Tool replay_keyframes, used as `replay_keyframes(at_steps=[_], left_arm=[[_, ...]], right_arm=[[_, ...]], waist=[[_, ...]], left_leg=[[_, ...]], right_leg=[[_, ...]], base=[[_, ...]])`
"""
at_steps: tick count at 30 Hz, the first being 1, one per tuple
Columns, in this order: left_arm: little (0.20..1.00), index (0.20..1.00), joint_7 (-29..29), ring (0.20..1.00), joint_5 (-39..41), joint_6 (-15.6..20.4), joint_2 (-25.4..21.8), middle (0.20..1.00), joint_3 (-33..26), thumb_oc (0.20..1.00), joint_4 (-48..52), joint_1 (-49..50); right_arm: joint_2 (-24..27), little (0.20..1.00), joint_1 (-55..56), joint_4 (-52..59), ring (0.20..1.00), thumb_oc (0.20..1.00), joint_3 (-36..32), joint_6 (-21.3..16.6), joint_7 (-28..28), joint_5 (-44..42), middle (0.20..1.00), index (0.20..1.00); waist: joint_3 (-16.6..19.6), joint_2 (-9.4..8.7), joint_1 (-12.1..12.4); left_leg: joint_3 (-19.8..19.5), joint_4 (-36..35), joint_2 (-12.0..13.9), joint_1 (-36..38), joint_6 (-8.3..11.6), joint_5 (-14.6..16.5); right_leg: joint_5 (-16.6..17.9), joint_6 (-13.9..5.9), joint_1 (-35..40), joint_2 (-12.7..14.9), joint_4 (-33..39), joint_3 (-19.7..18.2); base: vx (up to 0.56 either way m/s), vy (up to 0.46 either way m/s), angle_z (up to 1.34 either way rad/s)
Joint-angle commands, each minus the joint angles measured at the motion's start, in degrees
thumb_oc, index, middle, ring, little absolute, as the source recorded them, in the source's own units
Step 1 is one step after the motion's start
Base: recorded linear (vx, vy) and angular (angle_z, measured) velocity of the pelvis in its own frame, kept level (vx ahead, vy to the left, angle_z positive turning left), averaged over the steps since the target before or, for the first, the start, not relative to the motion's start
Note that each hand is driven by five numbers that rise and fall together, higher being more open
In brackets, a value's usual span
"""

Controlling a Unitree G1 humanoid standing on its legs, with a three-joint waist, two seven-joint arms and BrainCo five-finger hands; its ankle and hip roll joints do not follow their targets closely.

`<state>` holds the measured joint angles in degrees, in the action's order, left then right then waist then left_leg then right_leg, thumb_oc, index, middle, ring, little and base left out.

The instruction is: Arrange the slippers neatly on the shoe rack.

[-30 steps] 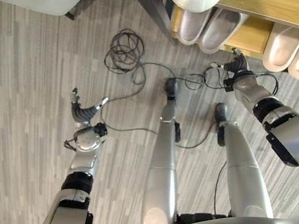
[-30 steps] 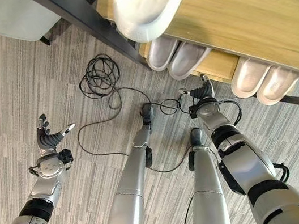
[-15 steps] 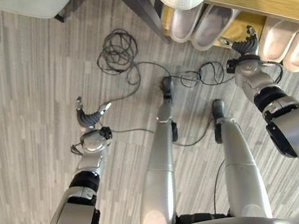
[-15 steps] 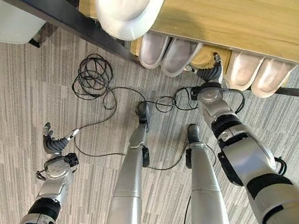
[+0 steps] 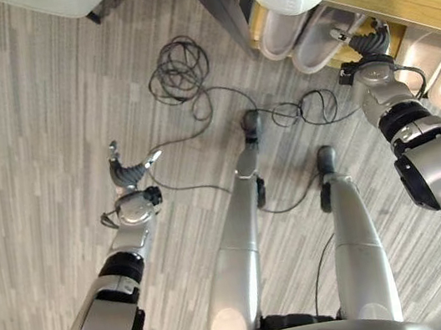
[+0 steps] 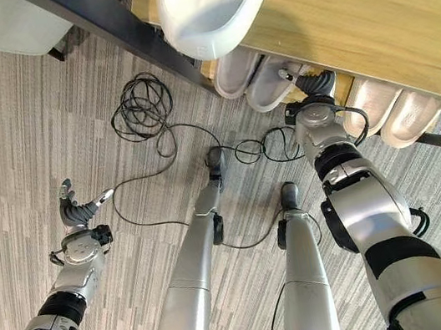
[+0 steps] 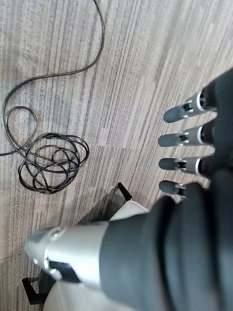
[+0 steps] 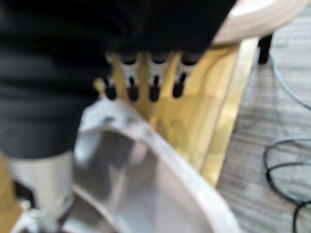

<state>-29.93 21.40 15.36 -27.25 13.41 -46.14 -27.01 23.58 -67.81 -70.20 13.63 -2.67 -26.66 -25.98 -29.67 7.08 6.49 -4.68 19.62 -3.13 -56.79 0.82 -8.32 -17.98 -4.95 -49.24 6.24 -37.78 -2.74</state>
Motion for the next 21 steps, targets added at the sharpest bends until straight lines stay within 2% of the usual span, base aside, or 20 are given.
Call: replay_keyframes(at_steps=[1,21], left_arm=[[1.0,1.0,-0.51,1.0,0.14,2.31,-1.33,1.0,-0.35,1.0,-0.29,0.84],[1.0,1.0,0.2,1.0,-1.11,1.34,-3.18,1.0,-1.28,1.0,-0.09,-0.58]], right_arm=[[2.7,1.0,-2.82,-1.51,1.0,1.0,0.41,-0.93,1.41,-1.35,1.0,1.0],[1.32,1.0,-3.19,3.26,1.0,1.0,3.1,-2.24,3.99,-1.43,1.0,1.0]], waist=[[-0.12,2.16,0.84],[-0.12,1.22,0.32]], left_leg=[[2.49,4.14,-3.55,-0.7,-0.3,11.54],[3.31,4.95,-3.13,-1.26,-0.62,12.29]], right_leg=[[7.59,1.48,4.99,1.27,11.07,-0.48],[9.82,1.04,4.67,1.78,13.6,-0.85]], base=[[0.0,0.0,0.0],[0.0,0.003,-0.01]])
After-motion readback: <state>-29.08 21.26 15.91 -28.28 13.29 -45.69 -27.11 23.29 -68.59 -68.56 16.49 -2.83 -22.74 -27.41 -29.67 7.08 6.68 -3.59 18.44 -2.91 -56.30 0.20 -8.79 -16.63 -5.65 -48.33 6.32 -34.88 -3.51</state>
